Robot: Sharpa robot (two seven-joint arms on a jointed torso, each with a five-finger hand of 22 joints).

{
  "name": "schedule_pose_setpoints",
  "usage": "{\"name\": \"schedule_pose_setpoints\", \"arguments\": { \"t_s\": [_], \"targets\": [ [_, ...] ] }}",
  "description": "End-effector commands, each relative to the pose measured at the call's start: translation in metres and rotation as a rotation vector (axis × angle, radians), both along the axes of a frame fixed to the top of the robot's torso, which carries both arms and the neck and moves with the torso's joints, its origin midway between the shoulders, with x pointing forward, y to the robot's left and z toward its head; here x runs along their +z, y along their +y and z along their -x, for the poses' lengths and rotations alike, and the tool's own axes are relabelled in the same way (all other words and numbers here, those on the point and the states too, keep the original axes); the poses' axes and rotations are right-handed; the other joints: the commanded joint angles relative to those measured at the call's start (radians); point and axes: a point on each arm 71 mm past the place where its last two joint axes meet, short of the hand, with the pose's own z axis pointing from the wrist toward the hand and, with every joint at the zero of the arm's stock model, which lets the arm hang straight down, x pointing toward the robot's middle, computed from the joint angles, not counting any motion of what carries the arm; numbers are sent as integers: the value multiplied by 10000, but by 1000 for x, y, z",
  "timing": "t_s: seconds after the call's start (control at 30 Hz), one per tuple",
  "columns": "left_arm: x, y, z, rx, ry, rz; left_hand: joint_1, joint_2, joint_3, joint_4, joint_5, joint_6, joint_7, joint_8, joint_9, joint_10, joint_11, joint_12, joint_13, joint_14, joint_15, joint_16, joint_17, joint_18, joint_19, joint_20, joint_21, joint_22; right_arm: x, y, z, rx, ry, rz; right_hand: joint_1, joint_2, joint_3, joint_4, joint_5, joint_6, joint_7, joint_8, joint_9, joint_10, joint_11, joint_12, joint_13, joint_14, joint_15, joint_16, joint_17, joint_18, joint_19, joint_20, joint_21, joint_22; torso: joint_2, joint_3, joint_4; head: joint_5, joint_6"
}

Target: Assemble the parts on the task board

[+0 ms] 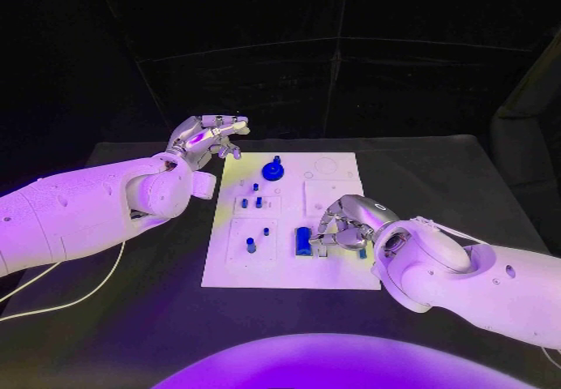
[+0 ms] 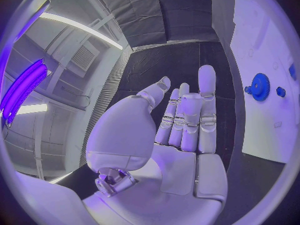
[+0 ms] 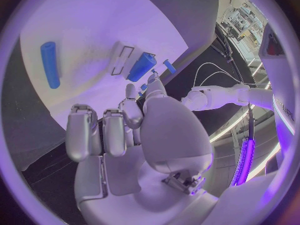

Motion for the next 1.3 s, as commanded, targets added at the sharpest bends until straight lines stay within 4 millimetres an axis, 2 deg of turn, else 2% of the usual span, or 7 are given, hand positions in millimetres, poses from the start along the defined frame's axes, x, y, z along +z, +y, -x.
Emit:
{"name": "schedule_pose_setpoints", "arguments": {
  "t_s": [0.03, 0.13, 0.23, 0.43, 0.63, 0.83, 1.3],
  "targets": [
    [1, -1, 0, -85, -56, 81, 32, 35, -66, -9, -12, 18, -43, 47, 13, -72, 28, 60, 15, -74, 21, -4, -9, 143, -23, 55, -36, -8, 5, 6, 3, 655, -123, -795, 11, -41, -57, -10, 53, -42, 1, -31, -9, 2, 21, 38, 29, 600, 68, 24, 181, -58, -29, 36, -4, 807, 5, 7, 8, 11, 11],
    [1, -2, 0, -102, -51, 82, 32, 35, -66, -9, -12, 18, -43, 47, 13, -72, 28, 60, 15, -74, 21, -4, -9, 143, -23, 55, -36, -8, 3, 8, 4, 924, 116, -547, 131, 12, -64, -73, -18, 64, -20, 2, 10, 22, 8, 62, 56, 612, 67, 47, 223, -65, -3, 46, 17, 840, 7, -10, 39, -11, 11],
    [1, -2, 0, -114, -45, 81, 32, 35, -66, -9, -12, 18, -43, 47, 13, -72, 28, 60, 15, -74, 21, -4, -9, 143, -23, 55, -36, -8, 0, 9, 4, 1034, 273, -235, 249, 54, -70, -147, -113, 172, -50, 47, 35, 44, -16, 88, 85, 621, 52, 66, 259, -74, 29, 42, 44, 882, 12, -16, 25, 3, 7],
    [0, -3, 0, -122, -38, 77, 32, 35, -66, -9, -12, 18, -43, 47, 13, -72, 28, 60, 15, -74, 21, -4, -9, 143, -23, 55, -36, -8, -5, 9, 0, 882, 389, 373, 566, 233, -26, -358, -296, 443, -167, 211, 119, 108, -109, 168, 167, 640, -16, 113, 349, -96, 100, -4, 105, 976, 18, -12, 6, 12, -18],
    [0, -3, 0, -130, -33, 76, 32, 35, -66, -9, -12, 18, -43, 47, 13, -72, 28, 60, 15, -74, 21, -4, -9, 143, -23, 55, -36, -8, -7, 12, -3, 689, 325, 768, 926, 363, -9, -658, -441, 718, -342, 514, 277, 223, -257, 338, 327, 653, -135, 147, 421, -114, 153, -112, 151, 1050, 24, -12, 32, 17, -33],
    [0, -3, 0, -133, -20, 71, 32, 35, -66, -9, -12, 18, -43, 47, 13, -72, 28, 60, 15, -74, 21, -4, -9, 143, -23, 55, -36, -8, -8, 15, -6, 527, 190, 880, 1131, 512, 51, -857, -872, 749, -416, 709, 385, 325, -326, 509, 485, 661, -199, 167, 470, -130, 195, -184, 187, 1111, 17, -11, 17, 37, -54],
    [0, -2, 0, -142, 2, 69, 32, 35, -66, -9, -12, 18, -43, 47, 13, -72, 28, 60, 15, -74, 21, -4, -9, 143, -23, 55, -36, -8, -8, 13, -10, 156, -55, 658, 1052, 589, 41, -867, -782, 721, -444, 831, 451, 390, -356, 614, 581, 675, -231, 192, 512, -151, 254, -220, 240, 1191, 15, -5, 5, 34, -62]
  ]
}}
